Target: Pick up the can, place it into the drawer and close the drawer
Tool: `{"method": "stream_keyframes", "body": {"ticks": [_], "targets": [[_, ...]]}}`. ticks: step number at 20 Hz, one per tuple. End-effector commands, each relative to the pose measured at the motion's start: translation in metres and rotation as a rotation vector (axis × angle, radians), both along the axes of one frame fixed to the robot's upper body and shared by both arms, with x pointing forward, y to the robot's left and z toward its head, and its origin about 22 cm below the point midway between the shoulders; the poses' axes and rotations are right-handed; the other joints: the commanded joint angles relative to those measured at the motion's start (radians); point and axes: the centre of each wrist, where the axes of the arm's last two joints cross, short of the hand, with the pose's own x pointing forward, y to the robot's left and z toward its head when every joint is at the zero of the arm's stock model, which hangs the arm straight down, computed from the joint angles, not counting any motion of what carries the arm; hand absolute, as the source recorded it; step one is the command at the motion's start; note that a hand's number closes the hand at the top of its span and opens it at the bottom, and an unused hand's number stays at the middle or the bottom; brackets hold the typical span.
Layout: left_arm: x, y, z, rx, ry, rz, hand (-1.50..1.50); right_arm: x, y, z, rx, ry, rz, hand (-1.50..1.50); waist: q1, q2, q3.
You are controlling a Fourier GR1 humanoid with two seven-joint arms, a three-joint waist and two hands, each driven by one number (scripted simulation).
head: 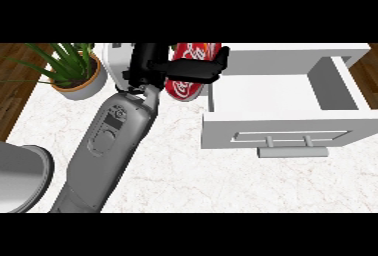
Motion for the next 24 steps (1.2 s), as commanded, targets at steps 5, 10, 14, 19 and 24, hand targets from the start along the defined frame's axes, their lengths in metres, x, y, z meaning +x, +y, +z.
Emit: {"method": "stream_keyframes", "body": {"ticks": [5,10,14,19,24], "targets": [[0.017,-0.054,0.048,0.025,0.001,0.008,1.50,0.016,0.011,0.004,-0.002,0.013,0.017,-1.50,-0.010,0.004,0.000],[0.033,-0.072,0.057,0.034,-0.002,0.015,1.50,0.009,0.007,-0.004,-0.009,0.001,0.035,-1.50,-0.026,0.007,0.001],[0.032,-0.085,0.058,0.058,0.034,0.026,1.50,0.016,0.004,0.003,-0.004,0.009,0.015,-1.50,-0.018,0.004,0.000],[0.037,-0.098,0.056,0.111,0.027,0.016,1.50,0.021,0.022,0.008,-0.013,0.004,0.035,-1.50,-0.032,0.008,0.001],[0.048,-0.095,0.046,0.116,0.024,0.029,1.50,0.005,0.013,0.001,-0.010,0.016,0.034,-1.50,-0.055,0.012,0.001]]}}
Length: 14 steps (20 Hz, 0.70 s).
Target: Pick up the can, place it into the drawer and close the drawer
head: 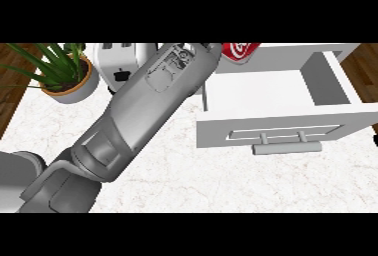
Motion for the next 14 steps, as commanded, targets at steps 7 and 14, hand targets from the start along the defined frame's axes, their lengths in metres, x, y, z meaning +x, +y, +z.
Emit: {"method": "stream_keyframes", "body": {"ticks": [7,14], "targets": [[0.012,-0.003,-0.011,0.052,0.021,0.031,1.50,0.018,0.007,-0.004,-0.012,-0.010,0.025,-1.50,-0.026,0.013,0.001],[0.016,0.002,-0.029,0.080,-0.008,0.088,1.50,0.025,-0.003,0.002,0.002,-0.017,0.008,-1.50,-0.036,0.014,0.001]]}}
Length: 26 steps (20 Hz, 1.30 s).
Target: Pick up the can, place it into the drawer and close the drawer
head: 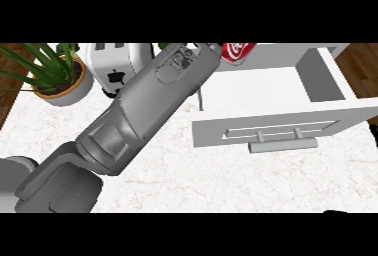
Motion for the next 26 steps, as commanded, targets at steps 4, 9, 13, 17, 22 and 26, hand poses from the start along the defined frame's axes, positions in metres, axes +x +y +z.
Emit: {"method": "stream_keyframes", "body": {"ticks": [4,9,13,17,22,26], "targets": [[0.004,0.008,-0.026,0.035,-0.029,0.037,1.50,0.016,0.007,0.003,-0.002,-0.021,0.022,-1.50,-0.019,0.008,0.000],[0.003,0.005,-0.027,0.088,-0.033,0.046,1.50,0.021,0.009,0.007,0.001,-0.029,0.032,-1.50,-0.038,0.012,0.001],[0.005,0.011,-0.041,0.122,-0.044,0.049,1.50,0.018,0.005,-0.001,0.007,-0.019,0.012,-1.50,-0.028,0.009,0.001],[0.004,0.013,-0.048,0.112,-0.034,0.119,-1.50,0.021,0.013,0.009,-0.016,-0.029,0.045,-1.50,-0.042,0.012,0.000],[0.006,0.008,-0.032,0.094,-0.043,0.141,-1.50,0.018,0.007,0.015,-0.040,-0.047,0.048,-1.50,-0.055,0.012,0.001],[0.004,0.015,-0.056,0.093,-0.051,0.181,-1.50,0.013,0.010,0.007,-0.010,-0.036,0.066,-1.50,-0.050,0.010,0.000]]}}
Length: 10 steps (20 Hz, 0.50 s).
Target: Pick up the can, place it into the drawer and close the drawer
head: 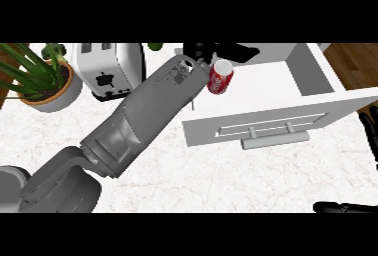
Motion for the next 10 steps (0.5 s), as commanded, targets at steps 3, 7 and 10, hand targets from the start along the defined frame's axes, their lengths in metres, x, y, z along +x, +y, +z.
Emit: {"method": "stream_keyframes", "body": {"ticks": [3,7,10], "targets": [[-0.005,0.001,-0.013,-0.037,-0.008,0.023,-1.50,-0.002,-0.005,0.006,-0.039,-0.022,-0.023,-1.50,0.000,-0.002,-0.001],[-0.003,0.004,-0.013,-0.074,0.014,0.027,-1.50,-0.011,-0.010,0.023,-0.207,-0.091,-0.041,-1.50,0.002,-0.001,-0.002],[-0.004,-0.004,0.001,-0.114,0.013,0.032,-1.50,-0.005,-0.005,0.037,-0.310,-0.142,-0.037,-1.50,0.008,0.000,-0.002]]}}
